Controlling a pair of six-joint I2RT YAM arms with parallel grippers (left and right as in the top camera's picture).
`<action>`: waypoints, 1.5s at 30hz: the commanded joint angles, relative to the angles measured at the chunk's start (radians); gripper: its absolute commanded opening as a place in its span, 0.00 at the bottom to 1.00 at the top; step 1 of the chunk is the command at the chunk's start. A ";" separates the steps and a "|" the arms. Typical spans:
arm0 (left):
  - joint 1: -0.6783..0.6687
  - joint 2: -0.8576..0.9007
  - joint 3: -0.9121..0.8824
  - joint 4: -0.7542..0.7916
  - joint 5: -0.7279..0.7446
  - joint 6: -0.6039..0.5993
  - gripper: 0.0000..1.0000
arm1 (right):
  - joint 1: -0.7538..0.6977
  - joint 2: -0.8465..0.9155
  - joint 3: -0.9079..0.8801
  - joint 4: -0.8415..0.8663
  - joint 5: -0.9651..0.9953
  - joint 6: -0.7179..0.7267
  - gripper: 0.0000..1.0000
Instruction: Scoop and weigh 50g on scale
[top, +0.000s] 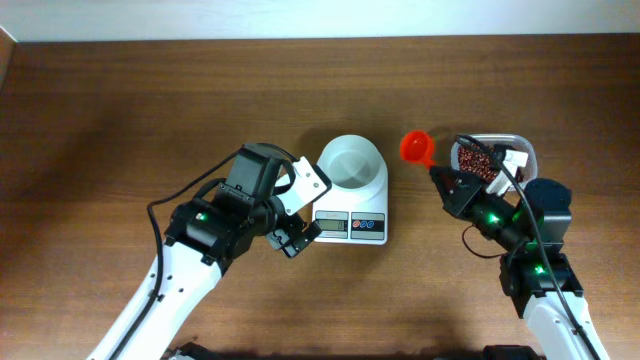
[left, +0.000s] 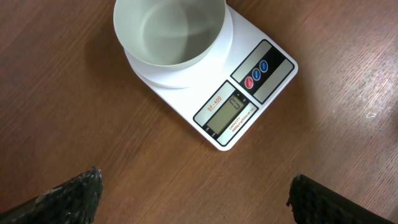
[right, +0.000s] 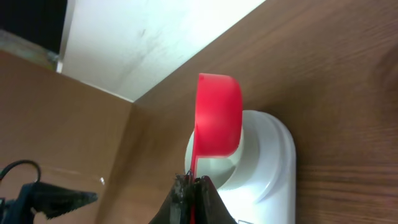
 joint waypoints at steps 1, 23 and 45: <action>0.006 -0.006 0.007 -0.003 0.068 0.017 0.99 | -0.008 0.002 0.017 0.007 -0.052 0.003 0.04; 0.137 -0.007 0.069 -0.140 0.194 0.198 0.99 | -0.008 0.002 0.017 0.006 -0.220 0.006 0.04; 0.137 -0.008 0.286 -0.397 0.192 0.364 0.99 | -0.008 0.002 0.017 -0.005 -0.276 0.002 0.04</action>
